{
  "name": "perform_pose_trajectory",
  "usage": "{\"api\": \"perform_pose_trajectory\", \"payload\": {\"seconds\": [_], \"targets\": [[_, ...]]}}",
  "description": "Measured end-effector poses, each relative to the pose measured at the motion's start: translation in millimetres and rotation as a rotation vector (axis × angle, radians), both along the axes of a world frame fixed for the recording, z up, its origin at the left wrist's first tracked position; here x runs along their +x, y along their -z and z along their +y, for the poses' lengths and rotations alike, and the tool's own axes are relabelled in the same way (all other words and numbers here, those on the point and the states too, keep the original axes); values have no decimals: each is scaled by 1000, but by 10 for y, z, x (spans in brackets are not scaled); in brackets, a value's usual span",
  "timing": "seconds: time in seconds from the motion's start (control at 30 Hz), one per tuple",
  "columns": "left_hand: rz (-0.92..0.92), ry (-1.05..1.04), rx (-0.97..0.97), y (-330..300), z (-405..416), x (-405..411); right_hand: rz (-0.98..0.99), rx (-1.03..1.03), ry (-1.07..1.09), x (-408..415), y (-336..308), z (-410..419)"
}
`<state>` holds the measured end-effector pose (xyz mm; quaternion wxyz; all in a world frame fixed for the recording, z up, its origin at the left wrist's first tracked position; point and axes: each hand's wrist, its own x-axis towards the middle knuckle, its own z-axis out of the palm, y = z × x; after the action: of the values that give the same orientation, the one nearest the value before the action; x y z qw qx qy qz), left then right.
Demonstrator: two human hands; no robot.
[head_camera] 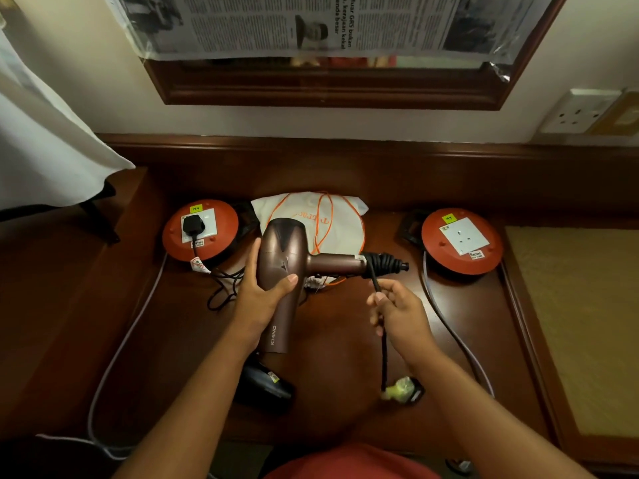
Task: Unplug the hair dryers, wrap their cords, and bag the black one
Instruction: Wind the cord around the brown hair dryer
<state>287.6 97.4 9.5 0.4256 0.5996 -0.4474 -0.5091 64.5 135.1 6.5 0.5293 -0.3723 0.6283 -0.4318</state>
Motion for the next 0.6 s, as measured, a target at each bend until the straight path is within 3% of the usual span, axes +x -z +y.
{"api": "perform_pose_trajectory", "payload": {"seconds": [0.27, 0.43, 0.6], "targets": [[76, -77, 4, 51, -96, 0, -326, 267, -43, 85, 237, 116], [75, -59, 17, 38, -133, -33, -642, 336, -121, 84, 321, 68], [121, -88, 29, 66, -155, -78, -593, 283, -205, 18, 343, 26]]}}
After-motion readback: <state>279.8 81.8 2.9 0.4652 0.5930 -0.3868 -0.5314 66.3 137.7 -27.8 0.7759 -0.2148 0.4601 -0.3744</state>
